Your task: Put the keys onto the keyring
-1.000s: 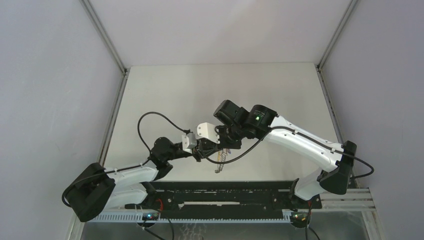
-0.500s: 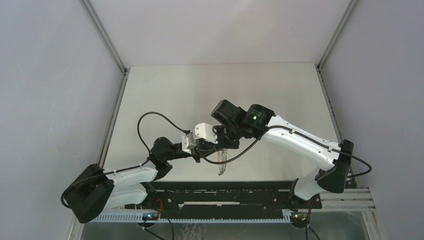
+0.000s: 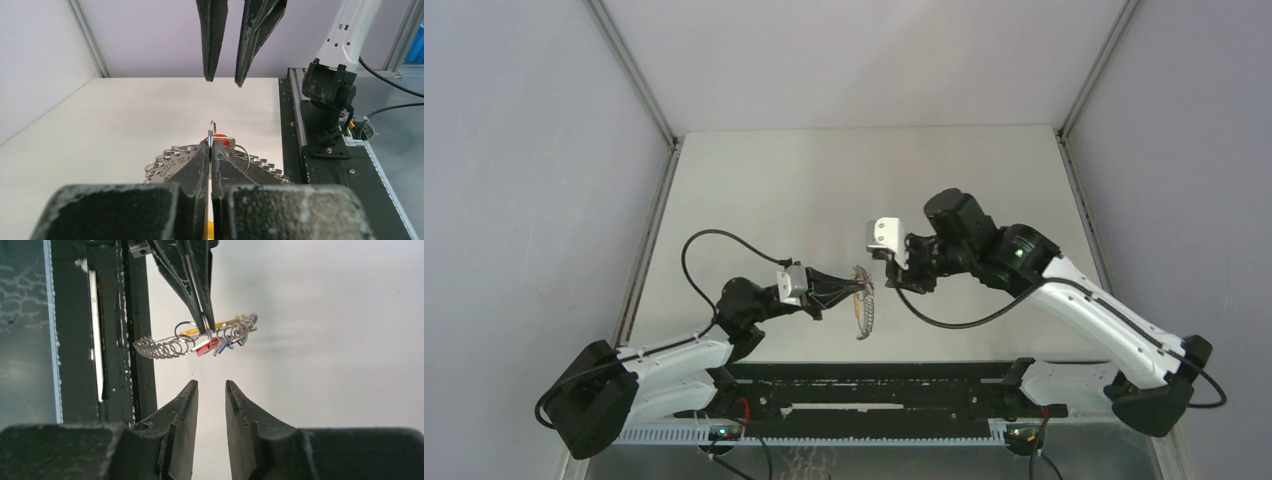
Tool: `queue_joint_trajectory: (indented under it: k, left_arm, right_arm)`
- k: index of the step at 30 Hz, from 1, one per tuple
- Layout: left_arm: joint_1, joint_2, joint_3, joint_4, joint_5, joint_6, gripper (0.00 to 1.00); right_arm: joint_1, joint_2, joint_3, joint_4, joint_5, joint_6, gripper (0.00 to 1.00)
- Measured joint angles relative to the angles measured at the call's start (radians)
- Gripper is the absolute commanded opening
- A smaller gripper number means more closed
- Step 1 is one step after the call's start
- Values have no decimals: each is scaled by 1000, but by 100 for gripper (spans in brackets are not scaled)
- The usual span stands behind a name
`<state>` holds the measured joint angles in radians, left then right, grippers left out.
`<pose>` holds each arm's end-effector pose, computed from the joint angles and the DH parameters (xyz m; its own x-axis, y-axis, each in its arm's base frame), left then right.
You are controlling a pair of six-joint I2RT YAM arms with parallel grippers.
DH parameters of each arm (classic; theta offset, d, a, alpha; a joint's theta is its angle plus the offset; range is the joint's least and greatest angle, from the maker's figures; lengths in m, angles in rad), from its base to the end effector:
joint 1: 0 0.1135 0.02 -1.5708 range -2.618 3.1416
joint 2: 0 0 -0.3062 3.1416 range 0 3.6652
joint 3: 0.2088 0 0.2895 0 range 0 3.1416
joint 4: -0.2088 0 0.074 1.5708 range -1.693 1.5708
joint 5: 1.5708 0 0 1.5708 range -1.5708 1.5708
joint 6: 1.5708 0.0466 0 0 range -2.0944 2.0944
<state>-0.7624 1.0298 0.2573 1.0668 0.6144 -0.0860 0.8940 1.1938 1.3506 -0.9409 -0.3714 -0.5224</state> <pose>0.1364 -0.1674 0.2538 0.1263 -0.2176 -0.9678 0.9778 0.1919 0.0844 0.1501 0.2139 0.4188 0.0595 -0.6683 -0.7415 -0.9897 0.0575 -0.1312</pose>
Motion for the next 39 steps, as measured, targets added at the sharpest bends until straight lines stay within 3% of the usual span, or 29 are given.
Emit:
queue_joint_trajectory:
  k: [6, 16, 21, 30, 39]
  left_arm:
    - [0, -3, 0, 16, -9, 0, 0]
    - [0, -3, 0, 24, -8, 0, 0]
    - [0, -3, 0, 24, -8, 0, 0]
    - [0, -31, 0, 22, -9, 0, 0]
    - [2, -58, 0, 14, -10, 1, 0]
  right_arm:
    - [-108, -114, -162, 189, -152, 100, 27]
    - [-155, -47, -227, 362, -327, 196, 26]
    - [-156, -26, -227, 396, -355, 211, 20]
    - [-164, -13, -227, 403, -376, 219, 0]
    - [-185, -15, -227, 395, -407, 219, 0]
